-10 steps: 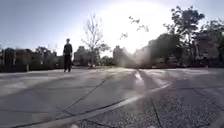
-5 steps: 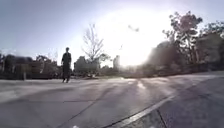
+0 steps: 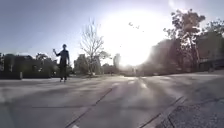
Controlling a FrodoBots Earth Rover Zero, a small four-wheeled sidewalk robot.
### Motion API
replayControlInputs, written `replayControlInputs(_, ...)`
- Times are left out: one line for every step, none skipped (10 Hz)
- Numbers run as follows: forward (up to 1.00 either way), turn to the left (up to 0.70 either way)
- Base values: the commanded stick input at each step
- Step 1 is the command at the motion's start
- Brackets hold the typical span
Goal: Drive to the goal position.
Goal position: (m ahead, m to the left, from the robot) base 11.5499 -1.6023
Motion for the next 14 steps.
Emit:
replayControlInputs(0.68,0.00)
replayControlInputs(0.69,0.00)
replayControlInputs(0.69,0.00)
replayControlInputs(0.69,0.00)
replayControlInputs(0.68,0.00)
replayControlInputs(0.69,0.00)
replayControlInputs(0.69,0.00)
replayControlInputs(0.69,0.00)
replayControlInputs(0.69,0.00)
replayControlInputs(0.69,0.00)
replayControlInputs(0.69,0.00)
replayControlInputs(0.68,0.00)
replayControlInputs(0.69,0.00)
replayControlInputs(0.69,0.00)
